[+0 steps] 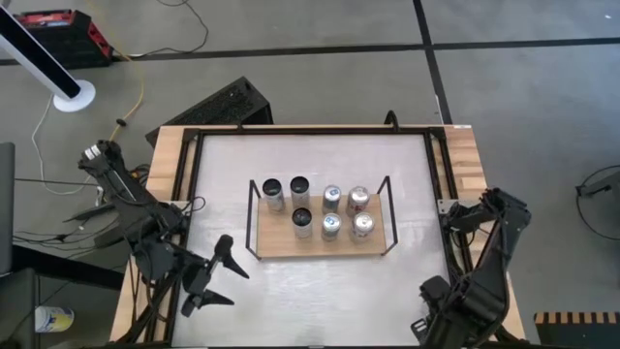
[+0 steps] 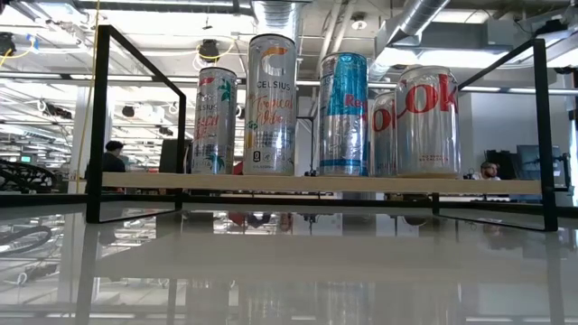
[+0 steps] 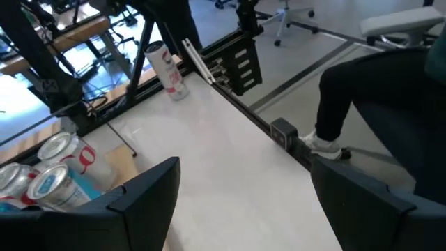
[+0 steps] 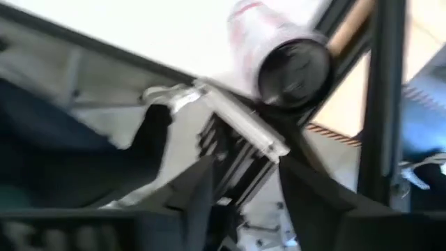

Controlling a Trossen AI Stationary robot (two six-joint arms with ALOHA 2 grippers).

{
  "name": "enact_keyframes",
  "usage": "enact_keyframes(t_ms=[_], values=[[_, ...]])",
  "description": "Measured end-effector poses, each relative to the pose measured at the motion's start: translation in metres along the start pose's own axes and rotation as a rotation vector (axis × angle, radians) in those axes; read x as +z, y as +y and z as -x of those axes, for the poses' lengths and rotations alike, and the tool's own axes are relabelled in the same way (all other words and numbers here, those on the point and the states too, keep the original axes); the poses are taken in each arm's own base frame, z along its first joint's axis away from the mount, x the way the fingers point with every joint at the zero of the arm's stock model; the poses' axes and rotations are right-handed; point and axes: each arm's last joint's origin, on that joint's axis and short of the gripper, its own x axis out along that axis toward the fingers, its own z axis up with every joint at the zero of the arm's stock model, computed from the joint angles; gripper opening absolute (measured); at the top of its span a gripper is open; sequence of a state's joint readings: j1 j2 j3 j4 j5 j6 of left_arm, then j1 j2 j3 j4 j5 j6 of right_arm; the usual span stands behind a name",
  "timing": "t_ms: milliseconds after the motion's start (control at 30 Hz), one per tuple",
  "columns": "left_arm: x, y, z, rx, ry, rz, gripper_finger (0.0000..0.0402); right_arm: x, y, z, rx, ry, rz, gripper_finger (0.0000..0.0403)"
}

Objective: Place canned beverage on shelf
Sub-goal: Put the white pink soda can on the shelf aligned with the other white pink soda can

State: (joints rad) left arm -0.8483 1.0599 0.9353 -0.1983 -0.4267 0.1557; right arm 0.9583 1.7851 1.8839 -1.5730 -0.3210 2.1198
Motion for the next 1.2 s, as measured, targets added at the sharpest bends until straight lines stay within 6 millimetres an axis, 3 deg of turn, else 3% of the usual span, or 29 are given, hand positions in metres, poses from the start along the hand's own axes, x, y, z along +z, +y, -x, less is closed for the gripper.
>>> enact_keyframes(t_ms=[200, 433, 767, 967, 1200], values=[[0.004, 0.003, -0.001, 0.016, -0.042, -0.02, 0.0306, 0.005, -0.002, -0.022, -0.095, -0.01, 0.046, 0.0299], [0.005, 0.003, -0.001, 0.015, -0.048, 0.01, 0.0306, 0.011, -0.007, -0.043, -0.161, -0.043, 0.094, 0.0365], [0.003, 0.003, -0.001, 0.011, -0.036, 0.056, 0.0306, 0.02, -0.036, -0.05, -0.012, -0.07, 0.063, 0.0374], [0.002, 0.002, -0.001, 0.01, -0.024, 0.05, 0.0306, 0.027, -0.036, -0.072, 0.001, -0.061, 0.072, 0.0374], [0.002, 0.002, -0.001, 0.011, -0.024, 0.05, 0.0306, 0.027, -0.031, -0.078, 0.009, -0.054, 0.122, 0.036]])
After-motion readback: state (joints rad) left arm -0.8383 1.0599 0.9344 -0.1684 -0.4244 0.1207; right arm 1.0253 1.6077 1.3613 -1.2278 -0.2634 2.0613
